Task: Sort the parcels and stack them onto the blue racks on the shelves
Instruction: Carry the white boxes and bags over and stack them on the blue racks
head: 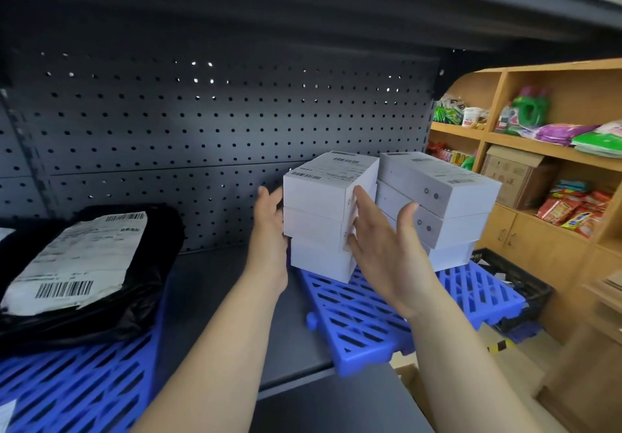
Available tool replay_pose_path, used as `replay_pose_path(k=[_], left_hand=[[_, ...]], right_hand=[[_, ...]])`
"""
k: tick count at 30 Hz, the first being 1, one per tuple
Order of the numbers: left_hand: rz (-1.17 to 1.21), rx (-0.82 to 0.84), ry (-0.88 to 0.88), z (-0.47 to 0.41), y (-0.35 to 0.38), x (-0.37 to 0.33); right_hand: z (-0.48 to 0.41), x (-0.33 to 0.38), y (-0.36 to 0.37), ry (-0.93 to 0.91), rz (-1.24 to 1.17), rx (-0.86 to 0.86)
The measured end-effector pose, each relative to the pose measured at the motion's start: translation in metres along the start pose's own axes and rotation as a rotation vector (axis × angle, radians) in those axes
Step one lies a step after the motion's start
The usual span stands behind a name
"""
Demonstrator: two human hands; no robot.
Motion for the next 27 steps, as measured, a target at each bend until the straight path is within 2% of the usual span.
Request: replay_pose_path(k=[6,14,17,27], left_hand=[[-0.004,0.020,0.021,0.005,-0.001,0.004],[-0.045,0.085,0.117,0.014,-0.002,0.003],[-0.073,0.129,0.134,0.015,0.001,0.003],[-0.111,0.167,0.165,0.011,0.003,0.004]], right_hand=[[0.007,-0.003,0.001,0.033,-0.029,0.055],[0.018,-0.003,0.003,-0.005,0.007,0.004],[0.019,-0.002,0.000,-0.010,-0.005,0.039],[0.016,-0.002,-0.008,-0.023,0.008,-0.007]])
Point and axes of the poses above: each hand's wrist, its own z-axis away from the middle knuckle, its own y-axis out of the palm, x = y × z, the point moved 6 cm from there along -z, towards the middle knuckle, and after that the axes turned 8 degrees about -z, right-handed, at the moved point
